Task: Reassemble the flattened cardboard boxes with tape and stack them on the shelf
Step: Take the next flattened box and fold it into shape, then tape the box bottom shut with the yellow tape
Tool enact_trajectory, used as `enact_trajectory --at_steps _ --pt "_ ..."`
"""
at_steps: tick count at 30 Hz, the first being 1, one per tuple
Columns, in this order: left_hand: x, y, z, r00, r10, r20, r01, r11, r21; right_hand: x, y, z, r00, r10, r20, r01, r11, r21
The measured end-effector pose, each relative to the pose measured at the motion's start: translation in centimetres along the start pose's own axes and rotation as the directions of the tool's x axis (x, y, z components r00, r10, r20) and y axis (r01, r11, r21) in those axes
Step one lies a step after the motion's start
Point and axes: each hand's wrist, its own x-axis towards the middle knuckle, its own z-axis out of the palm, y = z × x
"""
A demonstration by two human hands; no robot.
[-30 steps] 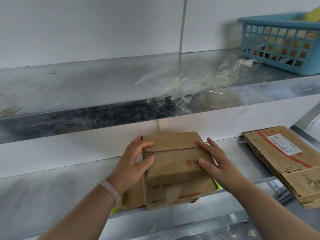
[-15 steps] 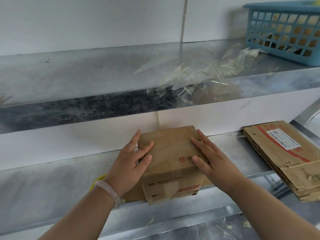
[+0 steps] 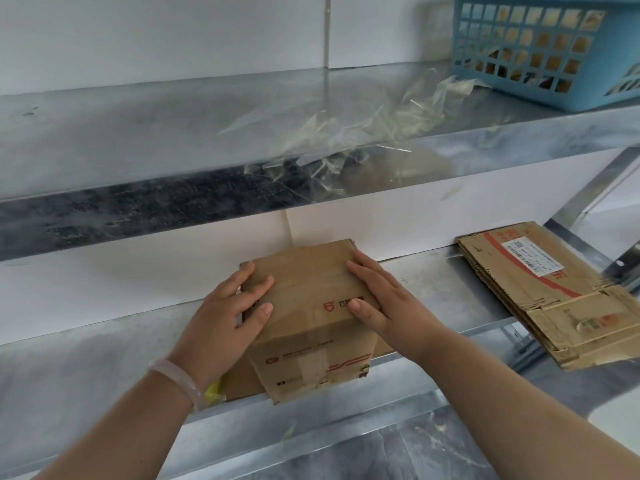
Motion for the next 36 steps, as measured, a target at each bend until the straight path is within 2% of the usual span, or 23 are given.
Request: enact_trajectory --at_steps 9,12,15,19,22,24,25,27,29,31,33,36 --pt "0.6 1.1 1.0 1.0 -0.009 -0.009 0.008 0.998 -0.055 0.8 1.5 -3.0 0.994 -0.029 0.105 0.03 0.999 -0.014" --pt "0.8 1.5 1.3 1.0 -0.02 -0.002 0.02 0.999 -0.04 1.3 1.5 -4.5 0.991 -0.021 0.132 0.036 0.993 -0.113" --pt "0.8 1.8 1.3 1.0 -0.024 0.002 0.024 1.0 -0.014 1.1 0.6 -4.4 0.984 -0.03 0.173 0.079 0.954 -0.289" --pt "0.8 1.7 1.3 0.999 -0.033 -0.016 0.033 0.999 -0.016 0.5 0.1 -3.3 0.986 -0.086 0.142 0.13 0.933 -0.337" --pt "0.7 2.0 1.2 0.998 -0.062 -0.03 0.06 0.996 -0.059 1.0 0.6 -3.4 0.982 -0.137 0.128 0.181 0.876 -0.448" --pt "0.1 1.3 1.2 0.987 -0.122 -0.108 0.107 0.985 -0.137 1.3 1.0 -3.6 0.973 -0.187 0.132 0.228 0.848 -0.478" --pt "-0.5 0.7 1.2 0.963 -0.186 -0.197 0.145 0.968 -0.203 1.4 1.2 -3.6 0.969 -0.208 0.133 0.247 0.84 -0.483" --pt "-2.5 -2.0 1.2 0.865 -0.348 -0.361 0.259 0.927 -0.273 1.6 1.8 -3.4 0.964 -0.238 0.119 0.266 0.84 -0.474" --pt "-5.2 -5.8 1.7 0.802 -0.484 -0.351 0.462 0.874 -0.149 1.5 2.0 -3.1 0.965 -0.243 0.094 0.26 0.856 -0.448" --pt "-8.2 -9.1 2.8 0.811 -0.517 -0.274 0.553 0.831 0.068 1.5 2.0 -2.9 0.971 -0.224 0.08 0.236 0.874 -0.425" --pt "-10.0 -11.2 4.1 0.863 -0.444 -0.242 0.499 0.825 0.266 1.5 1.8 -2.9 0.974 -0.215 0.072 0.226 0.883 -0.411" --pt "-10.1 -11.0 4.6 0.931 -0.329 -0.159 0.365 0.827 0.428 1.5 1.7 -2.9 0.975 -0.212 0.07 0.222 0.884 -0.412"
